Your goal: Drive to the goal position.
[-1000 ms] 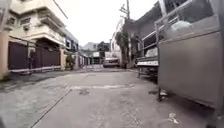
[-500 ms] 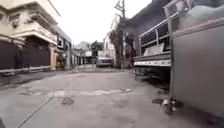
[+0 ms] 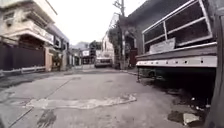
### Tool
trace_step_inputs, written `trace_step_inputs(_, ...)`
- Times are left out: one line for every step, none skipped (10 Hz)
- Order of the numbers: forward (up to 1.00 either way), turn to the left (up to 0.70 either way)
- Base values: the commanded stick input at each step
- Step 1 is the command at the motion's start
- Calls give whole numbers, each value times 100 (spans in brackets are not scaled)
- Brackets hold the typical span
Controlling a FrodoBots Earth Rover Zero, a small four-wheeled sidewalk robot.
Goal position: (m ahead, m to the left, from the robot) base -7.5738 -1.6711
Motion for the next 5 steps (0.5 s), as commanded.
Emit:
trace_step_inputs(100,0)
trace_step_inputs(100,0)
trace_step_inputs(100,0)
trace_step_inputs(100,0)
trace_step_inputs(100,0)
